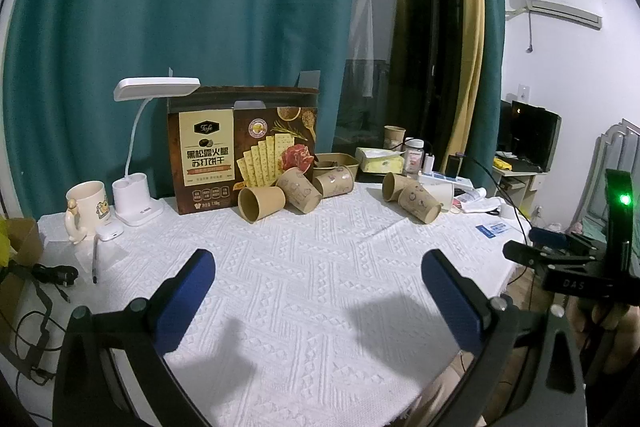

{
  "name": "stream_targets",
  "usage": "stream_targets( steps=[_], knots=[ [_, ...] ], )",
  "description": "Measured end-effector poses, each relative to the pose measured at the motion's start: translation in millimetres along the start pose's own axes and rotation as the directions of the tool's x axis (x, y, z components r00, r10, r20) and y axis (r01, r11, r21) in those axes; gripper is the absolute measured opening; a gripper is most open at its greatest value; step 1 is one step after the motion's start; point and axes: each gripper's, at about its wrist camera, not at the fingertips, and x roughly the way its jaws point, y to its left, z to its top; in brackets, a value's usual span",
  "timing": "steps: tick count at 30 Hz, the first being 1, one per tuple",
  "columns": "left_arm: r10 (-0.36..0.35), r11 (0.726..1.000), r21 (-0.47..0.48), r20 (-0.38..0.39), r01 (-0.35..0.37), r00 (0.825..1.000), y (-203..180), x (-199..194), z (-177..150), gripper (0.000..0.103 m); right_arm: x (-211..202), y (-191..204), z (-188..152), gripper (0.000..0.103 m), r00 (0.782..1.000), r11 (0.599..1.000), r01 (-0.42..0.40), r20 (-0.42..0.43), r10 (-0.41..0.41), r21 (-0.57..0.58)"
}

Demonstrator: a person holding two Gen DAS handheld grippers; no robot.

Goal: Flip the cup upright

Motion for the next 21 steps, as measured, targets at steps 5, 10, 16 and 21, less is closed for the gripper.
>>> stream_targets(
  steps=[5,10,16,21],
  knots=[
    [-0.002,1.0,-0.001,0.003,0.002,1.0,0.7,-0.6,-0.7,0.103,-0.5,-0.4,-0.2,0.082,1.0,1.0,-0.001,-0.001,0.001,0.0],
    [-0.005,1.0,-0.004,0.003,0.005,1.0,3.3,0.7,-1.2,0.103,-0.7,-1.1,-0.5,0.082,1.0,1.0,-0.001,-0.001,0.001,0.0],
    [-0.011,1.0,0.006,-0.007,0.011,1.0,2.4,2.6,-0.1,0.103,-1.9,-1.9,-0.4,0.082,1.0,1.0,0.0,-0.002,0.0,0.002],
    [0.0,1.0,0.015,-0.003,0.0,1.0,-1.0,1.5,-0.1,0.103,-2.8,-1.9,0.1,0.082,1.0,1.0,0.0,-0.001,0.001,0.004]
  ],
)
